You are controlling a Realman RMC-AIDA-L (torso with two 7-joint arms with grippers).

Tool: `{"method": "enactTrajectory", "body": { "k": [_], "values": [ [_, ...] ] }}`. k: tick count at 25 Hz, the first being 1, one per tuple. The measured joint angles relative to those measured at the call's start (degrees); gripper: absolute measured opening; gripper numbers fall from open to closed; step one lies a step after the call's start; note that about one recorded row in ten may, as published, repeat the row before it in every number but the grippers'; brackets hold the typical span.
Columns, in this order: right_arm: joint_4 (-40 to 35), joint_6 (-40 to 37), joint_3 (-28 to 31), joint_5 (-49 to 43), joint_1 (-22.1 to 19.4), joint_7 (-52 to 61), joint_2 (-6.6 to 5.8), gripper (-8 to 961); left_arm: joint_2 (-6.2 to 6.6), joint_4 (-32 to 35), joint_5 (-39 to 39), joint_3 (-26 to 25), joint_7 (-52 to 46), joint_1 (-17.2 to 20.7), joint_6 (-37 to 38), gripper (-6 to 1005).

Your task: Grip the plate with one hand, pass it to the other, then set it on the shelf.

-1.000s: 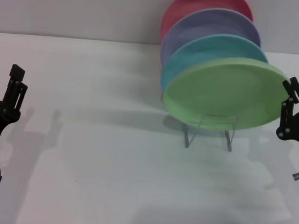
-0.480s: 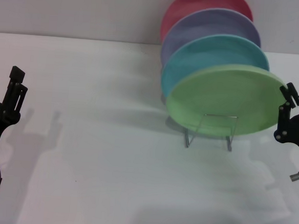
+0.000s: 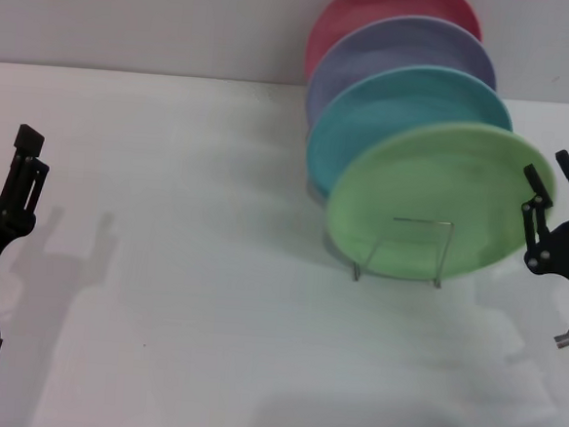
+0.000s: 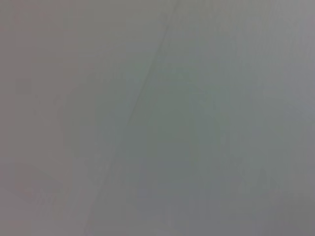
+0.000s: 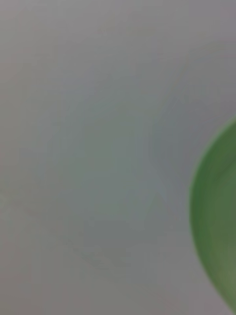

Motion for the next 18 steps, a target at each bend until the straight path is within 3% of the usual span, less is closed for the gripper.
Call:
{"method": "enactTrajectory", "body": {
  "k": [11,15,18],
  "values": [
    [0.11,-17.95,0.68,-0.01,-3.28,20.80,-0.12,262,0.15,0.49,0.05,-0.12,-0.01,-0.62,0.11,669],
    [-2.89,-20.05,7.54,2.93,-2.37,35.21,-0.12,360,-0.08,2.84,0.14,-0.17,0.65,-2.60,-0.06,668],
    [-10.46,-20.10,15.61,3.98,1.43,46.39,-0.48,436,-0.23,4.65,1.20,-0.08,1.15,-3.88,-0.06,668]
  ]
}}
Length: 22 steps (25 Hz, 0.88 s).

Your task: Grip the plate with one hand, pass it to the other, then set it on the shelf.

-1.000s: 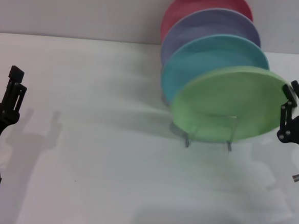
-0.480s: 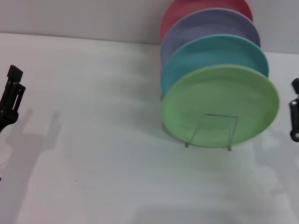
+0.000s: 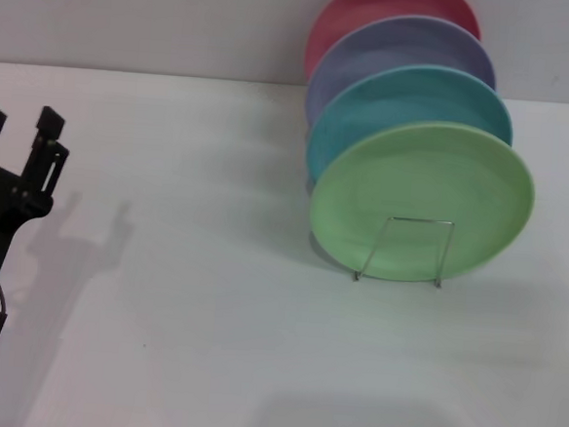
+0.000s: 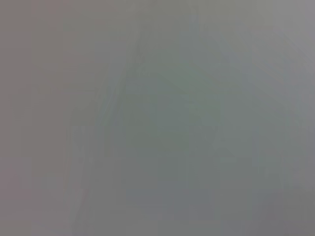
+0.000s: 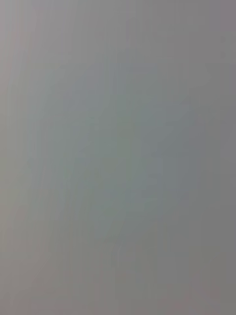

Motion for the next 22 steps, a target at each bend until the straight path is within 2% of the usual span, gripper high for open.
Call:
{"method": "enactTrajectory", "body": {
  "k": [1,6,13,22],
  "values": [
    [-5.62,0.07,3.85,0.14,2.89,3.21,-0.39,462,0.00,0.00,0.00,0.00,0.00,0.00,0.00,668],
    [-11.75,0.74,8.86,0.48,5.80,4.37,-0.73,568,-0.04,1.14,0.97,-0.31,3.17,-1.00,-0.12,667],
    [-12.00,3.60,14.36,0.59,6.24,4.09,0.25,695,-0.31,1.35,1.01,-0.21,9.30,-2.05,-1.29,667],
    [-11.80,7.69,15.80,0.59,7.08,3.81,0.36,694,-0.35,2.44,0.66,-0.45,10.21,-2.53,-2.58,666]
  ]
}}
